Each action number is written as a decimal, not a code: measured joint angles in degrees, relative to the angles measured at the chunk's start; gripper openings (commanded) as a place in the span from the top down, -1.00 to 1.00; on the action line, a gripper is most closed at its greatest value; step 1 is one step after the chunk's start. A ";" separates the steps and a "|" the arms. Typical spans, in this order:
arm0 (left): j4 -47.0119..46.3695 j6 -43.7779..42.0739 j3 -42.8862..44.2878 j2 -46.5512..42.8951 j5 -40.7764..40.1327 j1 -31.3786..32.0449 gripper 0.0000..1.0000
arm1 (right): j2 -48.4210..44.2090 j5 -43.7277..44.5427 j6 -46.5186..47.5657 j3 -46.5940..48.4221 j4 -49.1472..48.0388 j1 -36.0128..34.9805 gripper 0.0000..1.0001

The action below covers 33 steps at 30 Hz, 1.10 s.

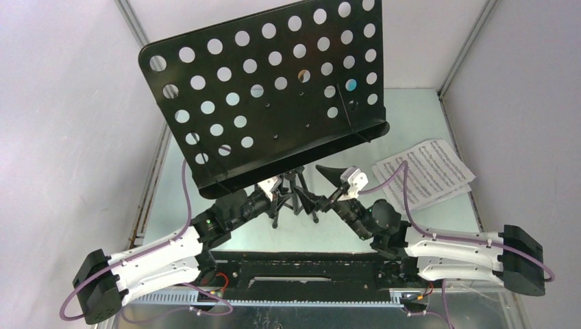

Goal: Pack up the instrument practice props

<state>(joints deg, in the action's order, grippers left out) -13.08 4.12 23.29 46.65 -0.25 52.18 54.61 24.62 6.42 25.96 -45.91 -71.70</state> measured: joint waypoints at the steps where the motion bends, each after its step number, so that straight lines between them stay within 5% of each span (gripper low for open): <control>1: -0.09 -0.11 0.00 0.09 0.11 0.07 1.00 | 0.44 -0.85 -0.83 0.83 0.11 1.09 -0.85; 17: -2.12 -1.16 0.04 1.88 1.79 0.52 0.84 | 8.74 -8.68 -6.40 3.04 -1.99 4.61 -0.90; 23: -2.93 -1.14 0.07 2.56 1.92 0.68 0.43 | 13.42 -7.04 -6.10 3.15 -8.26 4.61 -0.88; 30: -1.95 -0.09 0.00 2.69 2.38 1.53 -0.27 | 20.81 -0.81 -3.63 3.28 -17.81 4.74 -0.56; 32: -1.81 -0.11 0.00 2.47 2.27 1.75 -0.94 | 22.18 0.09 -3.10 3.34 -20.09 4.85 -0.46; 33: -1.81 0.00 0.00 2.32 2.25 1.88 -0.99 | 22.82 0.31 -2.84 3.43 -21.00 4.85 -0.42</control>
<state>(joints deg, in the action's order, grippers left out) -14.90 4.12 23.29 48.97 2.00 54.06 77.43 24.93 3.57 29.39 -66.92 -66.85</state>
